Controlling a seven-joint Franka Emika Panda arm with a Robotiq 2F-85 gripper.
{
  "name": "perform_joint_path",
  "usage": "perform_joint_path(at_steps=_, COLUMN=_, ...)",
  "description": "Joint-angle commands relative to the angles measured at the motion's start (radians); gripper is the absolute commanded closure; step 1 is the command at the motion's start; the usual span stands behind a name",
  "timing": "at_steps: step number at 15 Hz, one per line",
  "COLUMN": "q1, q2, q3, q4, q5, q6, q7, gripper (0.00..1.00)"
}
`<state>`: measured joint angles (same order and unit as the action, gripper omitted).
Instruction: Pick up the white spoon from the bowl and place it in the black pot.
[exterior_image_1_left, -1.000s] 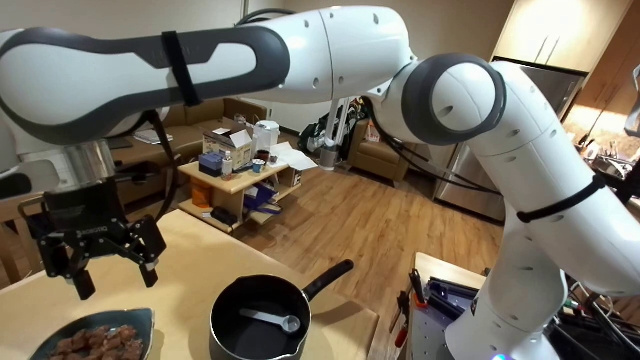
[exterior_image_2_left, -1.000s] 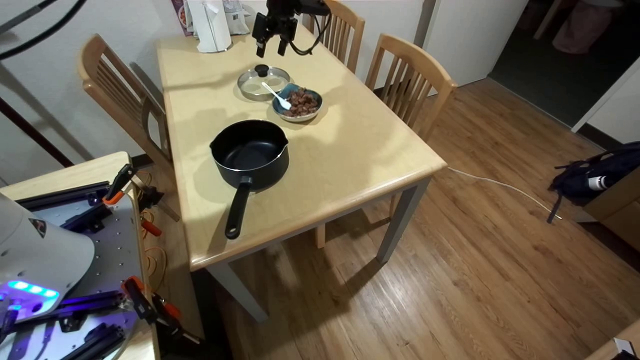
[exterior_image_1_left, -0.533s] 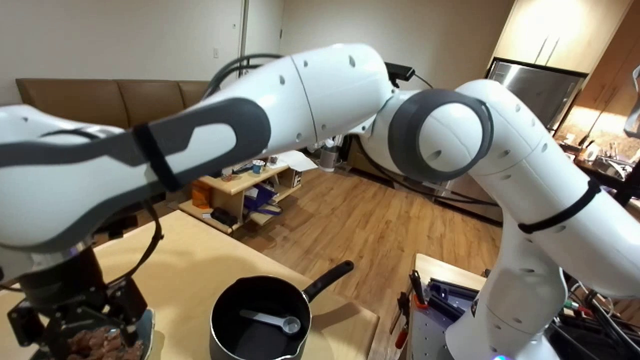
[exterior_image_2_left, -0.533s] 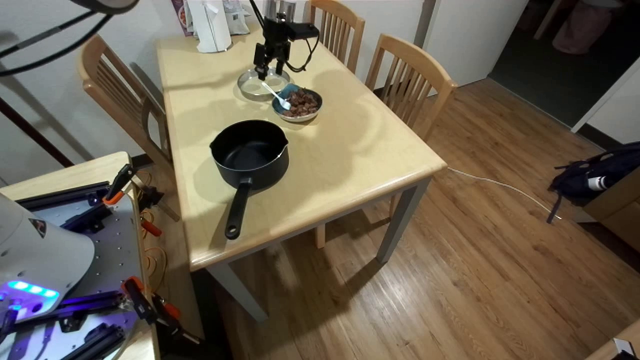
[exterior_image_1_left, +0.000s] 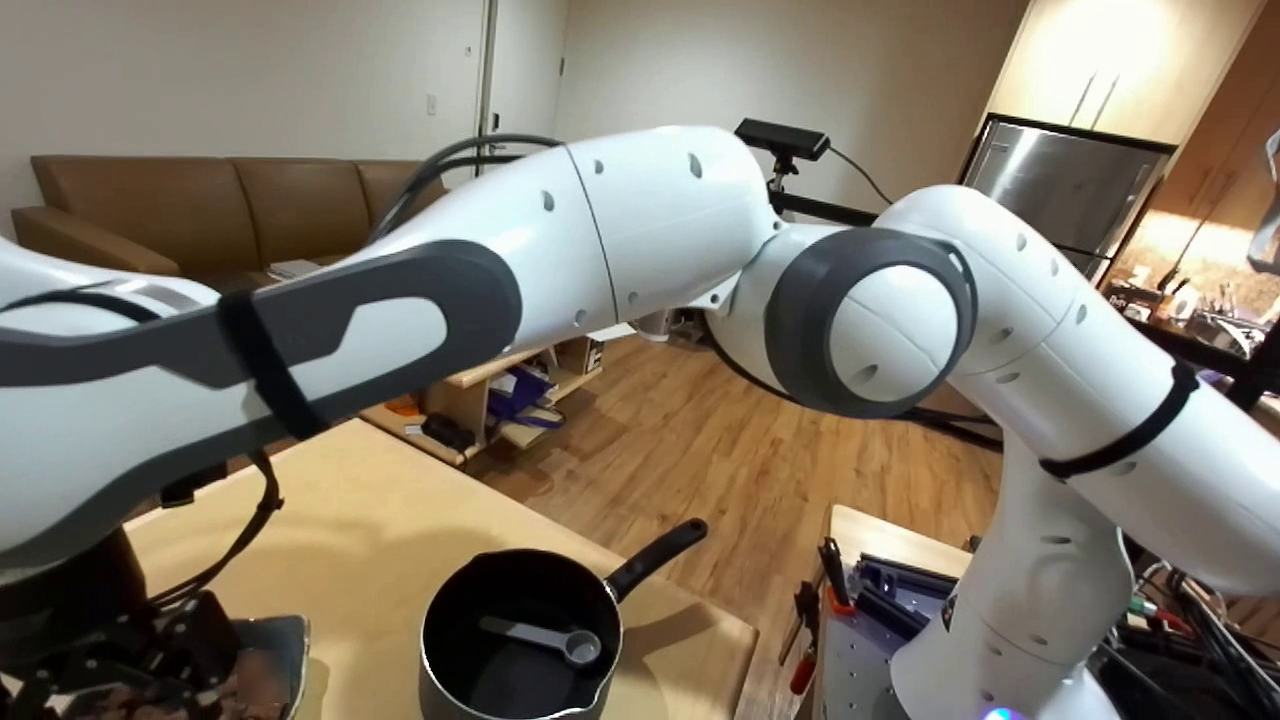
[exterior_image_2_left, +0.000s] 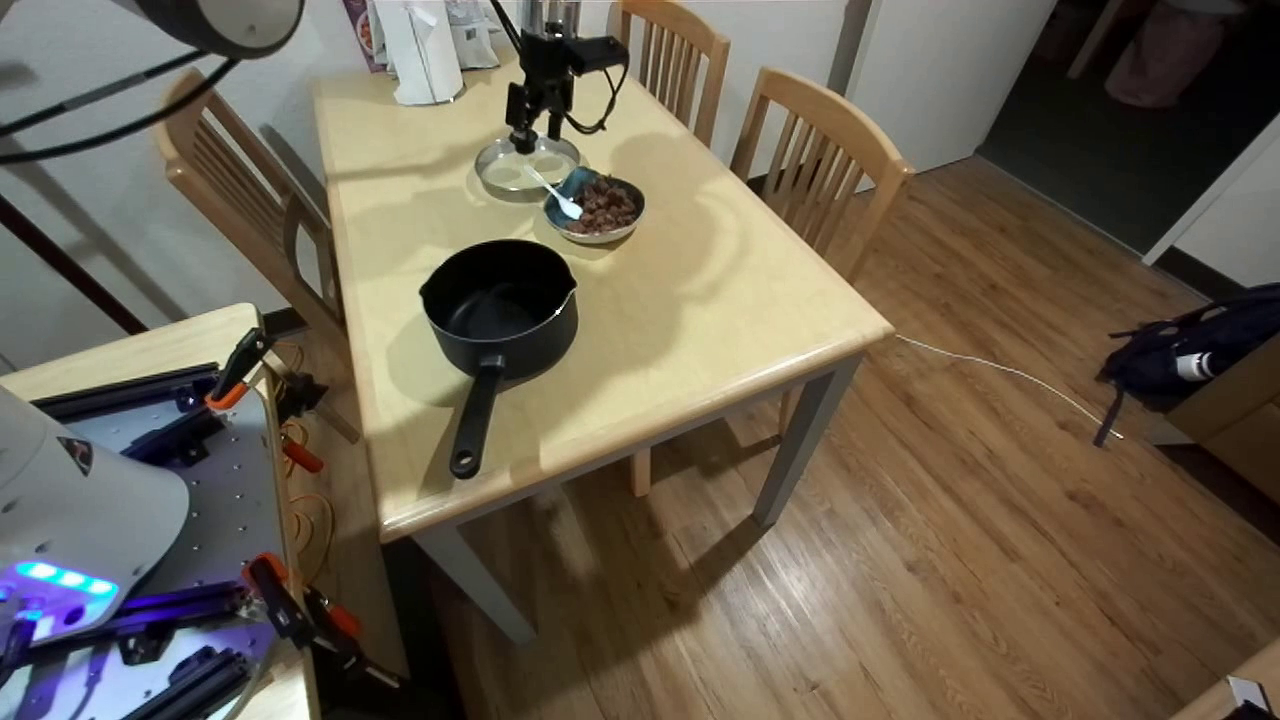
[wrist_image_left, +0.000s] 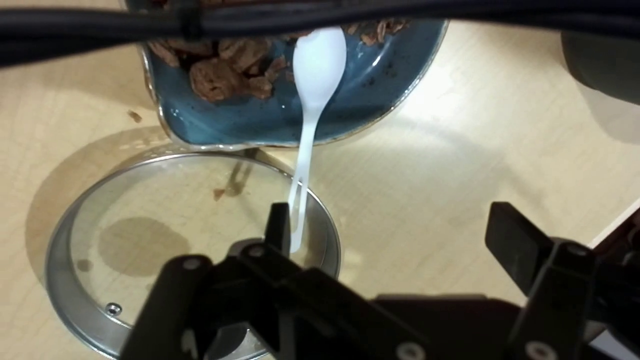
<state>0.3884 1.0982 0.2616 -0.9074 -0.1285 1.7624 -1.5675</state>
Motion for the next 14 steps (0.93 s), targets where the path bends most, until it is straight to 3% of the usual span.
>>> perform_joint_path(at_steps=1, q1=0.005, q2=0.022, q3=-0.008, q4=0.004, q5=0.021, q6=0.035, q7=0.084, gripper=0.00)
perform_joint_path(at_steps=9, q1=0.015, q2=0.104, q3=0.014, q4=0.051, q5=0.082, q6=0.050, q7=0.196, gripper=0.00)
perform_joint_path(at_steps=10, q1=0.013, q2=0.101, q3=0.017, q4=0.049, q5=0.084, q6=0.058, q7=0.193, gripper=0.25)
perform_joint_path(at_steps=11, q1=0.014, q2=0.100, q3=0.016, q4=0.051, q5=0.086, q6=0.059, q7=0.204, gripper=0.26)
perform_joint_path(at_steps=13, q1=0.016, q2=0.106, q3=0.014, q4=0.065, q5=0.085, q6=0.045, q7=0.203, gripper=0.40)
perform_joint_path(at_steps=14, q1=0.016, q2=0.110, q3=0.015, q4=0.072, q5=0.085, q6=0.044, q7=0.197, gripper=0.10)
